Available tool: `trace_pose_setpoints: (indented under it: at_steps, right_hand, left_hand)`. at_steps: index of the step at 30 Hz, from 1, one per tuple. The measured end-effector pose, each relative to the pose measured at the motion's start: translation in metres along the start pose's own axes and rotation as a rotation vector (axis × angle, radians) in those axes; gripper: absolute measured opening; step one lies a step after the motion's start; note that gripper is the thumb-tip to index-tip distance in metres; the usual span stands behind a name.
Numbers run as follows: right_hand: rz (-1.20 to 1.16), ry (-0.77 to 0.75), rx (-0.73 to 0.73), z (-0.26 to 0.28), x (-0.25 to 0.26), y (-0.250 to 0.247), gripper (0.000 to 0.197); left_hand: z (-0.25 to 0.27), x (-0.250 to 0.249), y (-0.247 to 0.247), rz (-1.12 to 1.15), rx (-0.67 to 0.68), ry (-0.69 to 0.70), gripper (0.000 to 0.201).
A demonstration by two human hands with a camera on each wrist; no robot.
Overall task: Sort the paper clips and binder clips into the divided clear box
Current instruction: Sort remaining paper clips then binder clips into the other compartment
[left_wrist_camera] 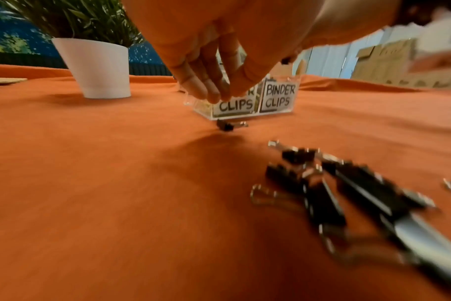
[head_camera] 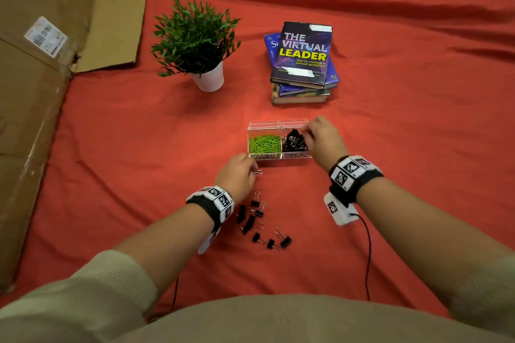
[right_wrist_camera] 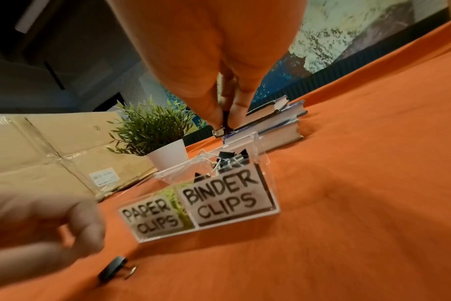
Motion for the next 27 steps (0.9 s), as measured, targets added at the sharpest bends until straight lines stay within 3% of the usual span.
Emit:
trace_pose_setpoints:
  at_steps: [3, 7, 12, 16, 22, 27]
  right_hand:
    - [0.099, -0.006, 0.099, -0.021, 0.001, 0.013, 0.022]
    - [0.282, -0.172, 0.255, -0.018, 0.006, 0.038, 0.029]
    - [0.466, -0.332, 0.219, -0.008, 0.011, 0.036, 0.021]
    - [0.525, -0.279, 0.197, -0.01, 0.017, 0.027, 0.019]
    - [0.422, -0.176, 0.22, -0.015, 0.018, 0.036, 0.035]
    - [0.333, -0.124, 0.14, -0.022, 0.022, 0.035, 0.038]
  left_hand:
    - [0.01, 0.013, 0.011, -0.089, 0.07, 0.039, 0.029]
    - [0.013, 0.013, 0.015, -0.156, 0.115, 0.05, 0.044]
    - [0.012, 0.013, 0.019, -0.175, 0.136, 0.025, 0.041]
    - [0.008, 0.017, 0.023, -0.167, 0.143, -0.026, 0.034]
    - [0.005, 0.02, 0.023, -0.158, 0.129, -0.044, 0.023]
    - [0.005, 0.021, 0.022, -0.107, 0.138, -0.075, 0.021]
Point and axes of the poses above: each hand's wrist, its own z-axis away from the middle knuckle, its own y-axis out of the palm, x = y × z, the point moved 4 cm from there along -z, towards the middle knuckle, and after that the axes turned 7 degrees about -y, right-handed, at the moved point
